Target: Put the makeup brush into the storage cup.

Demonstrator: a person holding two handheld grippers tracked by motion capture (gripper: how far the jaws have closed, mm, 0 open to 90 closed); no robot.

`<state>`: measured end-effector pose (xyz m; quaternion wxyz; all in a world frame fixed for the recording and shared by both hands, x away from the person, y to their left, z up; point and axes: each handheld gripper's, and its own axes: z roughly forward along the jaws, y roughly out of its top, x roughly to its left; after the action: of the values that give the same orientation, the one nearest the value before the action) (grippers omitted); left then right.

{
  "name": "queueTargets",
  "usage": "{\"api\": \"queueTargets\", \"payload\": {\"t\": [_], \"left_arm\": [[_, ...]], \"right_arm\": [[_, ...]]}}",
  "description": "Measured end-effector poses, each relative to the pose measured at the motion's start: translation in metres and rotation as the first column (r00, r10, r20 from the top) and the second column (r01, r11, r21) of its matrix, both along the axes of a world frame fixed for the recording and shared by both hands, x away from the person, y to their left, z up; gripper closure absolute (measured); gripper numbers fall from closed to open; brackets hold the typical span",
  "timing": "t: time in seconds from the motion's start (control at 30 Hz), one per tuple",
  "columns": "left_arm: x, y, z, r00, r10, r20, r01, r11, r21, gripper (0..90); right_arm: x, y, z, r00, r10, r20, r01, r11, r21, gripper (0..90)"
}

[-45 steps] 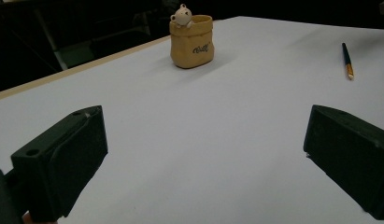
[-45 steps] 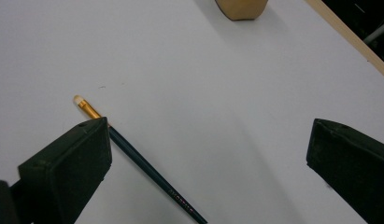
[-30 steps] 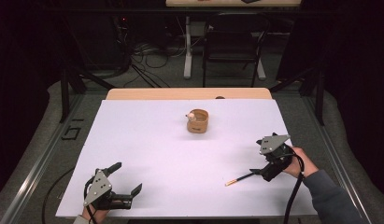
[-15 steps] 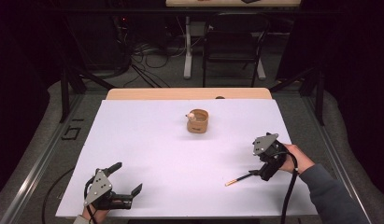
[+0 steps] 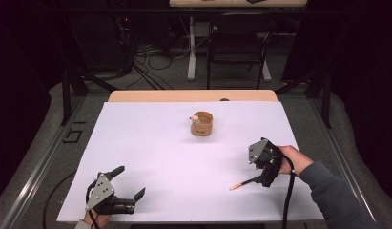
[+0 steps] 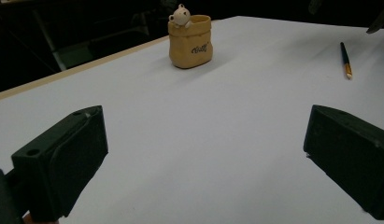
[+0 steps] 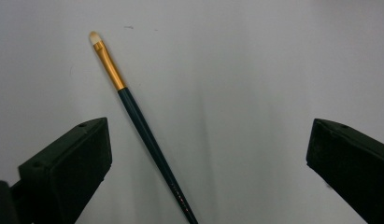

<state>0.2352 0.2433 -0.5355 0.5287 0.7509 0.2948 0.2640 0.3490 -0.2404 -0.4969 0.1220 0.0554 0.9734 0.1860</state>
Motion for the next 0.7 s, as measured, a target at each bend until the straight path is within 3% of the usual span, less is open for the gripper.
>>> {"api": "queueTargets", "payload": {"t": [0.13,0.57,0.7], "left_arm": [[0.000,0.000,0.000,1.0000,0.001,-0.001,-0.001,1.0000,0.000,0.0],[0.000,0.000,0.000,1.0000,0.005,-0.003,-0.005,1.0000,0.001,0.0],[0.000,0.000,0.000,1.0000,0.003,-0.003,-0.003,1.0000,0.003,0.0]], "right_arm": [[0.001,0.007,-0.003,0.9992,0.038,-0.011,-0.038,0.998,-0.044,0.0],[-0.001,0.014,-0.010,0.9977,0.051,-0.045,-0.056,0.992,-0.111,4.7],[-0.002,0.015,-0.012,0.9972,0.062,-0.042,-0.066,0.992,-0.107,15.4]]}}
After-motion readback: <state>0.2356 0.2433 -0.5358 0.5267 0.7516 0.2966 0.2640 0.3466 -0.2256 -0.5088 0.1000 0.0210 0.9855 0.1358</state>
